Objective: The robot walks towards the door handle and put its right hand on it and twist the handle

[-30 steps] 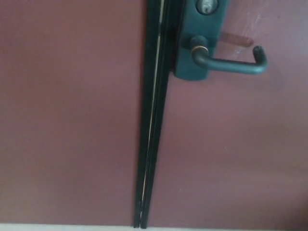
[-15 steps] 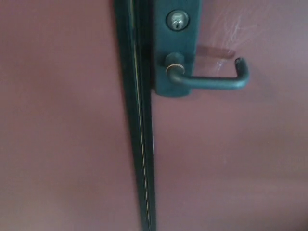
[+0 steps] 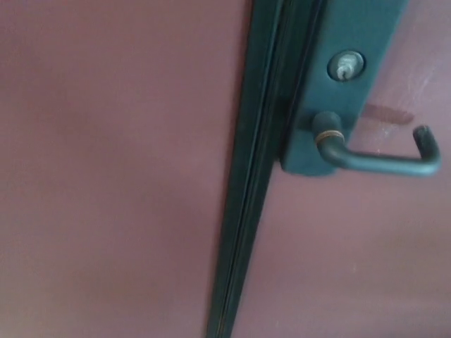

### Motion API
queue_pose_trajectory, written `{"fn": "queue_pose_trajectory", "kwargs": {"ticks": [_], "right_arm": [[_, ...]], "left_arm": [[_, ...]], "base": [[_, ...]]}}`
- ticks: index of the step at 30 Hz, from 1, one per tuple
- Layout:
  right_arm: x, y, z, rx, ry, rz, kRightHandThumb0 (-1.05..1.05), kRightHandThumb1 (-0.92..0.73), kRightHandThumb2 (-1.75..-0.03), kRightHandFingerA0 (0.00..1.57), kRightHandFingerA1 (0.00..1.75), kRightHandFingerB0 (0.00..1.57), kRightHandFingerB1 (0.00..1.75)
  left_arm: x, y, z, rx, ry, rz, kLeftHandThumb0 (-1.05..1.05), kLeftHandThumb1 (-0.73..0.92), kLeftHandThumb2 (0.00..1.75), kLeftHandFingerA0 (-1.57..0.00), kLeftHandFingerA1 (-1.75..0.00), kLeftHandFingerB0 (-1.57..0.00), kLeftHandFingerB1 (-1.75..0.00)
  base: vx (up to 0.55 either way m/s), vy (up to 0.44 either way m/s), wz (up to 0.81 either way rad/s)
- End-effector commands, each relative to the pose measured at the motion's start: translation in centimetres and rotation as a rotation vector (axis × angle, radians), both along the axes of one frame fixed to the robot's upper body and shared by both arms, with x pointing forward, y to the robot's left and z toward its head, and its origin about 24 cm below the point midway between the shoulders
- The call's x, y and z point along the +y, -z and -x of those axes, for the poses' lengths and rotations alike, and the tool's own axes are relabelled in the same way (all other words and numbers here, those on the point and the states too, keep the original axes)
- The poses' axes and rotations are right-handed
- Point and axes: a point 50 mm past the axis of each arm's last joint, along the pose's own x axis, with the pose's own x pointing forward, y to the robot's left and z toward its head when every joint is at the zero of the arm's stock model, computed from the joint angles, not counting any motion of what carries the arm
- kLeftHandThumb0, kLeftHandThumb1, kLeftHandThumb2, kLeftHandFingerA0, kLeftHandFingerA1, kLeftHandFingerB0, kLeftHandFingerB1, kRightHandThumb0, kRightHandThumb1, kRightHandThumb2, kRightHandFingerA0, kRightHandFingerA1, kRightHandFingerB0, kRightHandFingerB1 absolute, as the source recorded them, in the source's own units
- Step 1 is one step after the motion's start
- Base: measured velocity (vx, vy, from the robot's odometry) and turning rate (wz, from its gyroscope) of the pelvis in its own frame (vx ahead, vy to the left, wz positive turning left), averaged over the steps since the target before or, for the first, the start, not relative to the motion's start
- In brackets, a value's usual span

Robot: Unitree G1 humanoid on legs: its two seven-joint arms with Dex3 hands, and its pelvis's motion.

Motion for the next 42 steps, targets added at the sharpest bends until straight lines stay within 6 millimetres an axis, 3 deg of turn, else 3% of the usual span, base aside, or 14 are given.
{"fn": "queue_pose_trajectory", "kwargs": {"ticks": [1,13,26,27,42], "right_arm": [[-0.2,-0.2,-0.4,-0.003,-0.019,0.003,-0.13,-0.65,-0.58,0.69,0.51,0.51,0.44],[0.0,-0.2,-1.1,0.004,-0.037,0.003,-0.14,-0.64,-0.58,0.68,0.51,0.51,0.44],[0.1,-0.3,-1.5,-0.017,-0.022,-0.023,-0.14,-0.66,-0.59,0.69,0.52,0.5,0.44],[0.1,-0.2,-1.5,-0.012,-0.025,-0.019,-0.16,-0.66,-0.58,0.7,0.52,0.53,0.45],[0.1,-0.1,-2.4,0.045,0.003,-0.042,-0.16,-0.66,-0.59,0.66,0.51,0.46,0.42]], "left_arm": [[-0.1,0.0,-0.2,-0.006,0.009,0.017,-0.42,0.51,0.79,-0.6,-0.61,-0.38,-0.48],[-0.2,0.0,-0.2,0.002,0.028,0.018,-0.41,0.51,0.78,-0.61,-0.61,-0.38,-0.48],[-0.3,0.1,0.0,0.016,0.051,0.012,-0.39,0.5,0.79,-0.59,-0.61,-0.37,-0.48],[-0.3,0.1,0.1,0.015,0.044,0.022,-0.32,0.62,0.59,-0.63,-0.51,-0.44,-0.37],[-0.4,0.1,0.0,0.008,0.031,0.029,-0.32,0.62,0.58,-0.63,-0.51,-0.45,-0.37]], "base": [[0.12,0.036,0.08],[0.12,-0.168,-0.01],[0.02,0.17,-0.04],[0.12,0.089,0.11],[-0.08,-0.042,0.03]]}}
